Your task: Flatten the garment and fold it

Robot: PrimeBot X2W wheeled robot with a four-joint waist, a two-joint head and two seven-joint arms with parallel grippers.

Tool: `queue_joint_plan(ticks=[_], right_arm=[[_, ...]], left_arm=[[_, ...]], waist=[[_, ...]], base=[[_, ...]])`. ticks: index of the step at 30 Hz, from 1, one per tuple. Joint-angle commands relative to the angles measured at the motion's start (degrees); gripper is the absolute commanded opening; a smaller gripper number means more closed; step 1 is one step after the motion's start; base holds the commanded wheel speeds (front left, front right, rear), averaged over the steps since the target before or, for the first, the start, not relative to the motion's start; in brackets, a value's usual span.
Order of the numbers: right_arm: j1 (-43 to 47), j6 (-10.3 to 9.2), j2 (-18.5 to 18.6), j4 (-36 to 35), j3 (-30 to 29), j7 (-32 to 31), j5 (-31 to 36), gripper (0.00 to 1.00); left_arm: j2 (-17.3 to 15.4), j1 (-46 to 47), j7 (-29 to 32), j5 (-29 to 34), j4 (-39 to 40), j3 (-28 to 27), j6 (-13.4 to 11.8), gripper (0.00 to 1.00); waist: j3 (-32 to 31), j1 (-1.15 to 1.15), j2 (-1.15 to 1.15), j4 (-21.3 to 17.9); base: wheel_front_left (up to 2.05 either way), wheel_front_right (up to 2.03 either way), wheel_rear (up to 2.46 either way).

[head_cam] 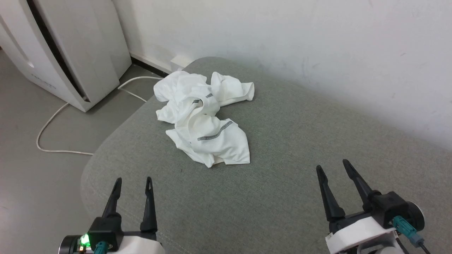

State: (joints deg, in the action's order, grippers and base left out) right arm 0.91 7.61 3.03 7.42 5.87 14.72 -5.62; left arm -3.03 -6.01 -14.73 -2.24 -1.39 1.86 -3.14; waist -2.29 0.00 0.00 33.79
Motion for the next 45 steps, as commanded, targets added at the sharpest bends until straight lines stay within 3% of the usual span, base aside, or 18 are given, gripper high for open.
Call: queue_joint_plan(ticks=[1, 11, 17, 20, 24, 27, 33, 39, 45], right_arm=[[-0.01, -0.12, -0.15, 0.06, -0.17, 0.28, -0.19, 1.00], [-0.08, -0.12, -0.15, -0.11, -0.51, 0.28, 0.15, 1.00], [-0.65, -0.12, -0.15, -0.64, 0.20, 0.28, 2.08, 1.00], [-1.94, -0.12, -0.15, -1.60, 0.10, 0.28, 3.80, 1.00], [-4.06, -0.12, -0.15, -2.64, 0.19, 0.28, 5.43, 1.00], [-5.50, -0.12, -0.15, -3.55, 0.83, 0.28, 7.01, 1.00], [-8.89, -0.12, -0.15, -4.90, 2.16, 0.28, 9.69, 1.00], [-10.88, -0.12, -0.15, -5.59, 1.92, 0.28, 9.87, 1.00], [-12.04, -0.12, -0.15, -5.84, 1.19, 0.28, 9.97, 1.00]], left_arm=[[0.00, -0.49, -0.27, -0.27, -0.11, 0.07, 0.06, 1.00], [0.07, -0.16, -0.27, -0.92, -0.02, 0.47, -0.17, 1.00], [-0.42, 2.66, -0.27, -3.16, -5.13, 1.00, 3.81, 1.00], [-1.20, 6.83, -0.24, -4.28, -8.88, 1.91, 6.55, 1.00], [-3.49, 15.29, 1.44, -5.36, -12.89, 2.11, 8.32, 1.00], [-5.75, 22.59, 6.36, -6.85, -16.87, 2.65, 9.47, 1.00], [-13.75, 37.21, 19.96, -11.24, -24.88, 6.76, 10.56, 1.00], [-20.60, 45.48, 34.01, -22.67, -29.28, 12.99, 10.60, 1.00], [-26.47, 49.18, 45.67, -31.72, -34.39, 14.97, 10.61, 1.00]], waist=[[0.14, 0.00, 0.00, -0.03], [1.17, 0.00, 0.00, -0.10], [3.50, 0.00, 0.00, -1.67], [6.66, 0.00, 0.00, -3.62], [11.92, 0.00, 0.00, -6.94], [15.74, 0.00, 0.00, -9.29], [22.59, 0.00, 0.00, -14.11], [26.73, 0.00, 0.00, -17.91], [29.49, 0.00, 0.00, -20.98]], base=[[0.00, 0.00, 0.00], [0.00, 0.00, 0.00], [0.00, 0.00, 0.00], [0.00, 0.00, 0.00], [0.00, 0.00, 0.00], [0.00, 0.00, 0.00], [0.00, 0.00, 0.00], [0.00, 0.00, 0.00], [0.00, 0.00, 0.00]])
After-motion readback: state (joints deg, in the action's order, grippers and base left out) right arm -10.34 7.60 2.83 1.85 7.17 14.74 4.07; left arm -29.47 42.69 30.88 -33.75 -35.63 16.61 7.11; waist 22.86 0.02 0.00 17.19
